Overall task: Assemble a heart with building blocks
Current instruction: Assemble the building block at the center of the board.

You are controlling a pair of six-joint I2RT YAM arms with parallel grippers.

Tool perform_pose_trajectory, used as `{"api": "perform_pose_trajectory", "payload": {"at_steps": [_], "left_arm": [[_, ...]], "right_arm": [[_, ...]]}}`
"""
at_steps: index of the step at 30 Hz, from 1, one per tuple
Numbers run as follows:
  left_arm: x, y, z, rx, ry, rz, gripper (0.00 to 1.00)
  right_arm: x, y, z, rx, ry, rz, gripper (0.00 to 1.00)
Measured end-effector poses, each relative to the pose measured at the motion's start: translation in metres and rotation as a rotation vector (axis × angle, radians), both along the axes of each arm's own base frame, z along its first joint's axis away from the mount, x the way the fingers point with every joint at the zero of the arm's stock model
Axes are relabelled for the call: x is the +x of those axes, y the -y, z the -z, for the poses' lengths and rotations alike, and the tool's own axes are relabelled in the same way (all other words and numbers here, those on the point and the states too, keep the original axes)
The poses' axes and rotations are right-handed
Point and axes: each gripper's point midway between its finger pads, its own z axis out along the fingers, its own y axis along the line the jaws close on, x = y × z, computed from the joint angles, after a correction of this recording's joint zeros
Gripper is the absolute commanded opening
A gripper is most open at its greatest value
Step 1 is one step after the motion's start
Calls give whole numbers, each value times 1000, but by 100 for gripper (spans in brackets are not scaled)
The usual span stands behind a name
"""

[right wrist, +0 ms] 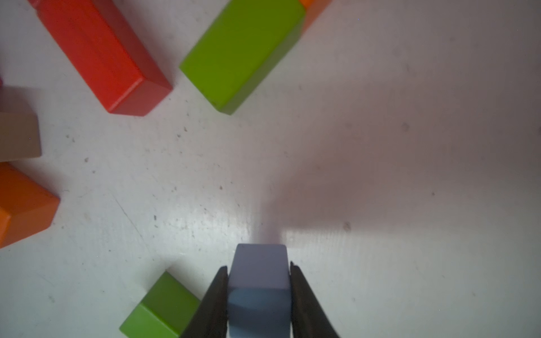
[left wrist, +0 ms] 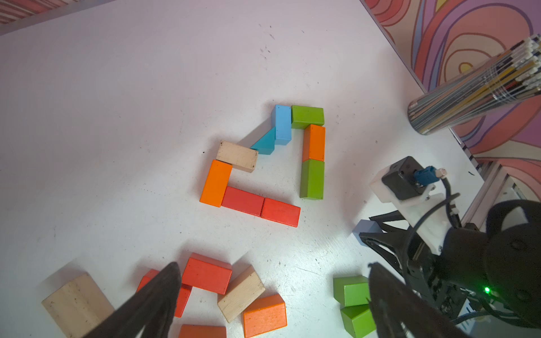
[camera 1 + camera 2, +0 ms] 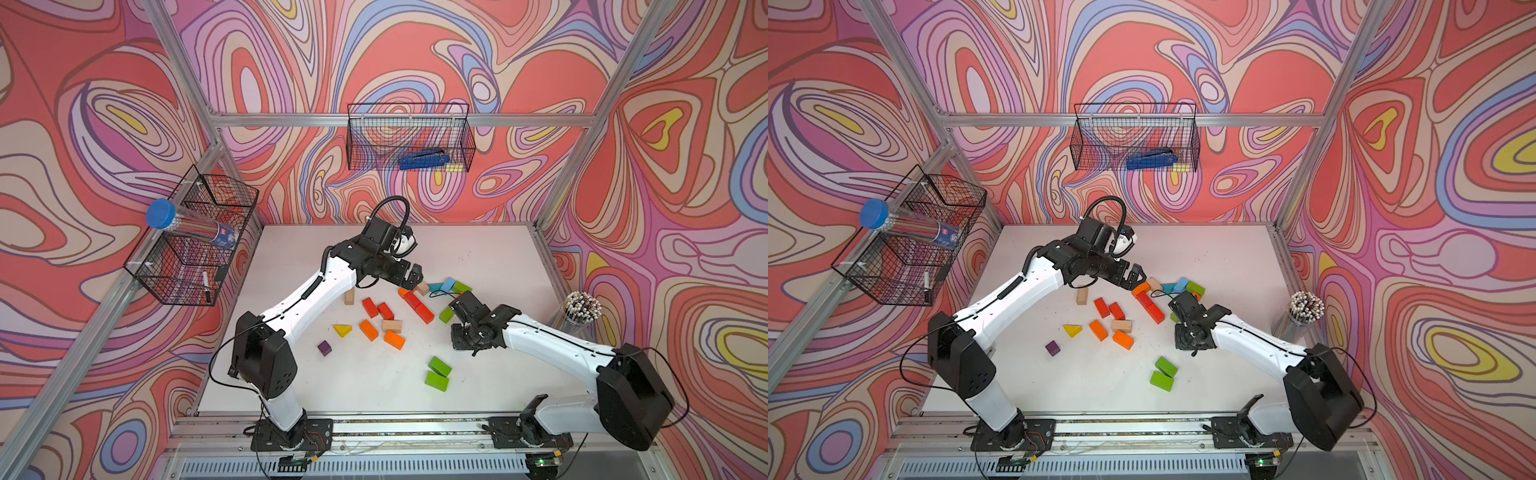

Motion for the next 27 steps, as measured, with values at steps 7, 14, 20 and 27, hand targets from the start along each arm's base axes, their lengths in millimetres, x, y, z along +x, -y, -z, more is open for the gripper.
{"api": "perform_pose_trajectory", "payload": {"at_steps": [7,14,20,27], "left_arm": [[10,-12,2,-12,-24,-42,100],[10,-11,2,-14,-25,-38,100],[9,-11,2,-17,-26,-35,100],[8,-10,1,-23,-30,-29,100]], "right_arm": [[28,-32,1,-7,0,-198,29],[49,-50,9,-35,-11,-315,31],[58,-57,19,-57,-28,-363,35],[60,-57,26,-79,-42,-382,48]]}}
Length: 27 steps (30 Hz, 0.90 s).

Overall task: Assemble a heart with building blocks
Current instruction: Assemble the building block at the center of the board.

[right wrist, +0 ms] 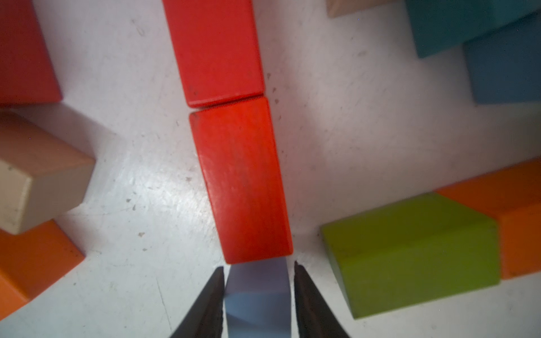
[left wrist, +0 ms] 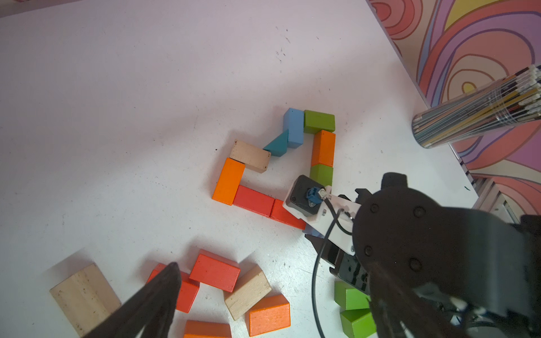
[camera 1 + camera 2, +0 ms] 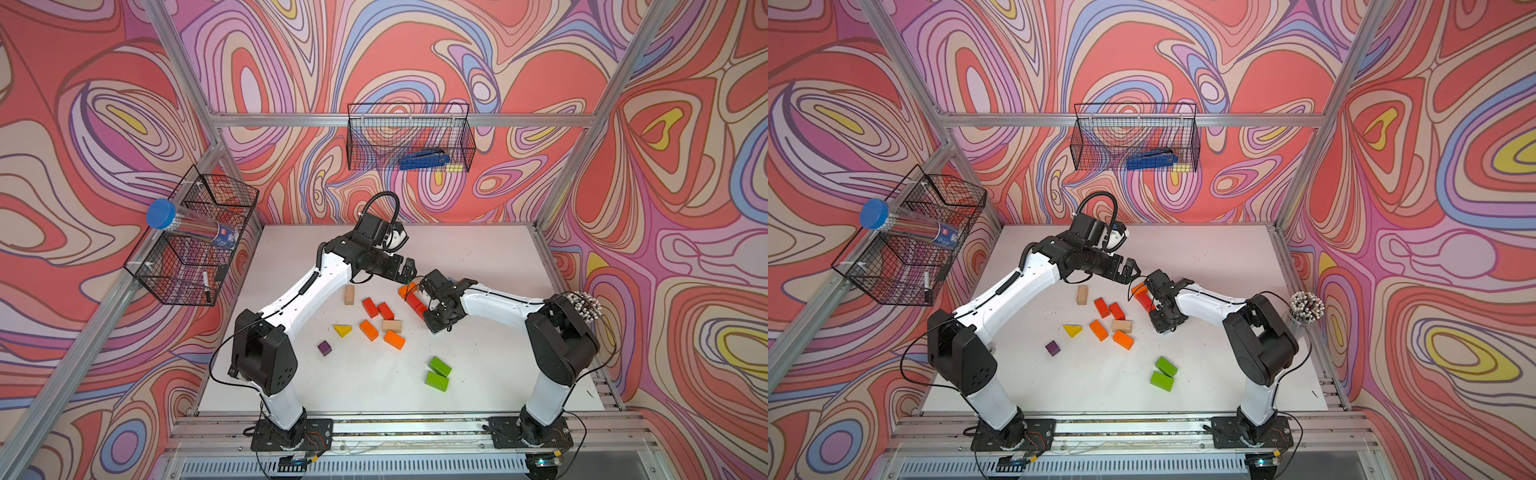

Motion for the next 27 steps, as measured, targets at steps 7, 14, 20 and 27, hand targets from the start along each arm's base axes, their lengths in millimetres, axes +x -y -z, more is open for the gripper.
{"api": "perform_pose_trajectory", "payload": {"at_steps": [7,14,20,27], "left_arm": [[-1,1,0,-7,-4,5,100],[-1,2,-1,-9,-5,8,100],[-3,3,-1,-16,-9,15,99],[-3,3,-1,-18,-10,18,100]], "right_arm": [[-1,1,-12,17,15,21,54],[-15,11,-57,134,99,164,52],[-35,28,-50,177,79,327,44],[-43,34,-35,181,46,426,41]]}}
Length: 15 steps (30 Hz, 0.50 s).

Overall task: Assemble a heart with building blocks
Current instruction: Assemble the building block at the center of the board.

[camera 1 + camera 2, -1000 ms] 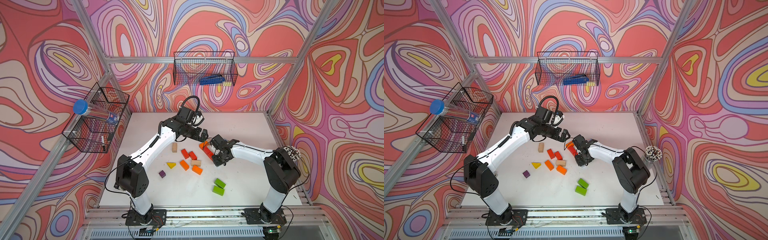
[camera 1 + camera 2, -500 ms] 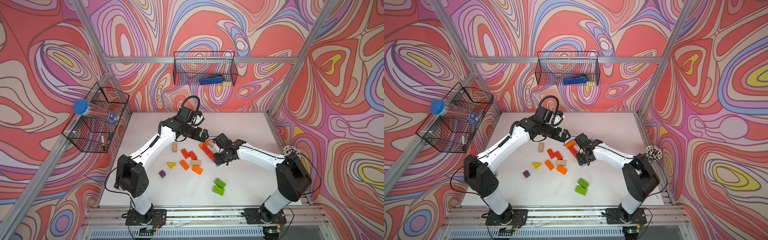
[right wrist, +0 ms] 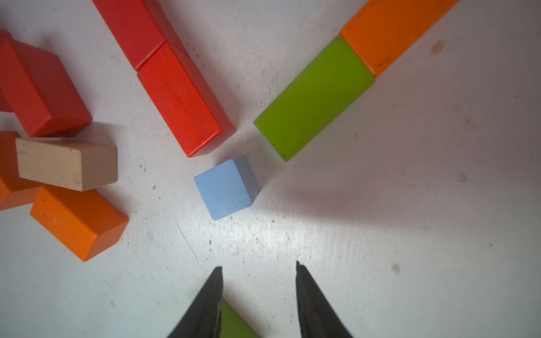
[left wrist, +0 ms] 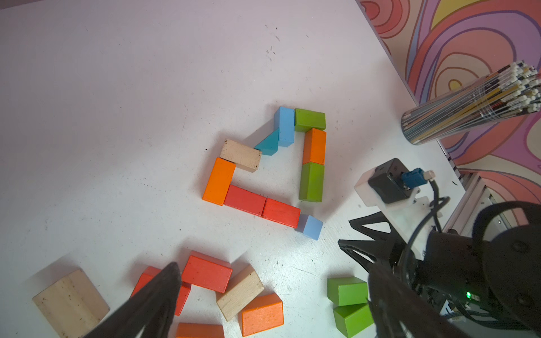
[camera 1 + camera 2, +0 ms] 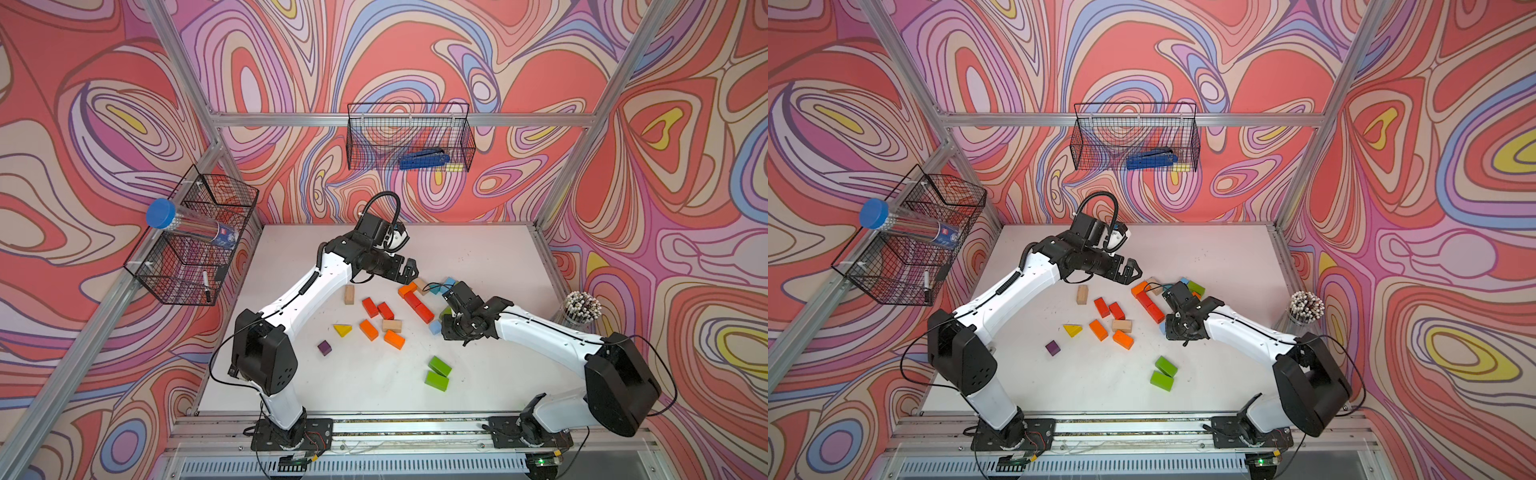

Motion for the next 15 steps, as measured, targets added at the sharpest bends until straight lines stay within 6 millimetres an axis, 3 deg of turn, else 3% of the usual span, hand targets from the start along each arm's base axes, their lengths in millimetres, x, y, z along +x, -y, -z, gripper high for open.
{"api": "perform_pose_trajectory", "payload": {"at_steps": [8,15], "left_arm": [[0,0,0,0,0,0,100],[0,0,0,1,0,0,100]], "right_arm": [[3,-15,6,33,6,2,39],[-4,-25,25,11,-39,-21,40]]}}
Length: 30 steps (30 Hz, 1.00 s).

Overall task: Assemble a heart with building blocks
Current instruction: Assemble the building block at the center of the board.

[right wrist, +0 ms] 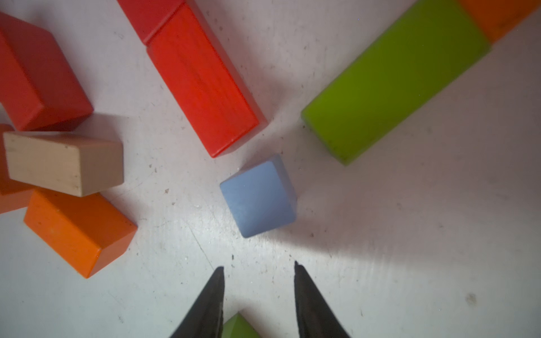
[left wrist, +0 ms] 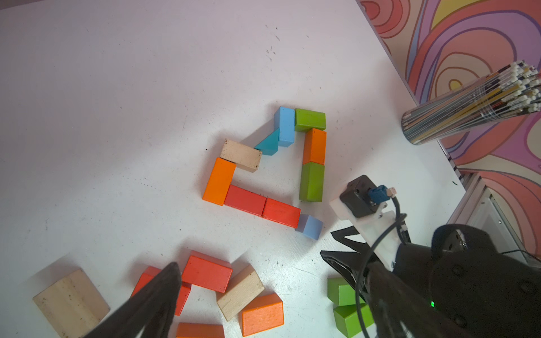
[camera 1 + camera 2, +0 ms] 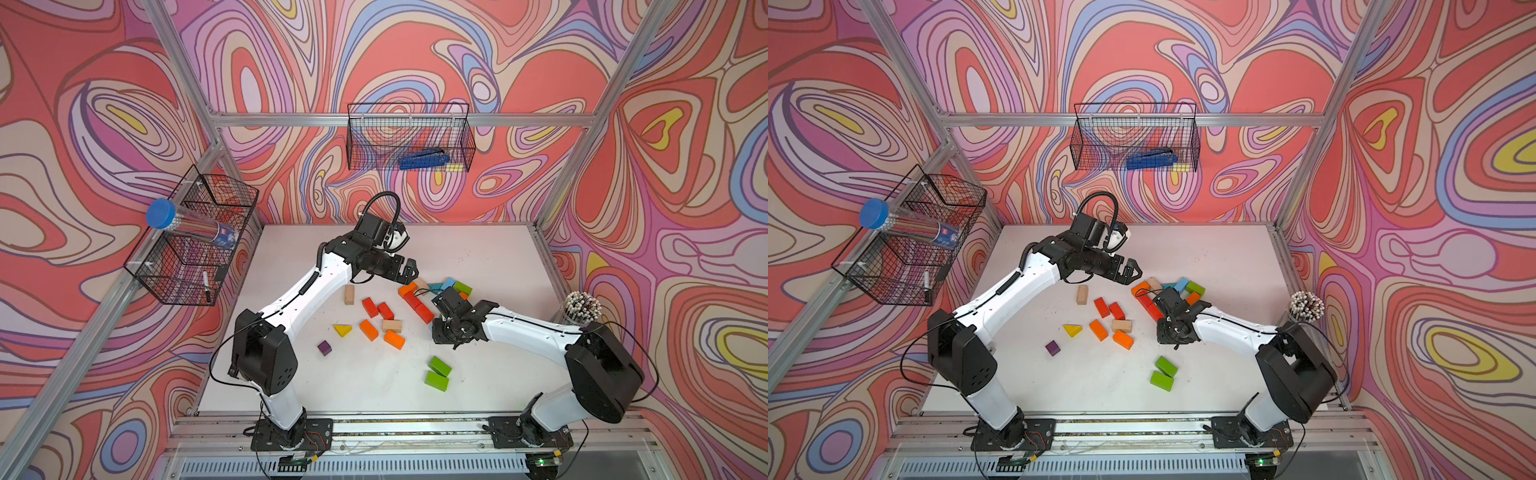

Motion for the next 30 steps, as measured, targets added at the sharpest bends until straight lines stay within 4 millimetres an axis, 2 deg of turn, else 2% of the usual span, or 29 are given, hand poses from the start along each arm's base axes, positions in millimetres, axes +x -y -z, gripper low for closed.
{"api": "perform_pose_trajectory", "payload": {"at_steps": [15,30], "left_arm": [[0,0,0,0,0,0,100],[0,0,0,0,0,0,100]], "right_arm": [[21,2,12,-72,15,90,32],[33,0,8,-86,52,99,30]]}}
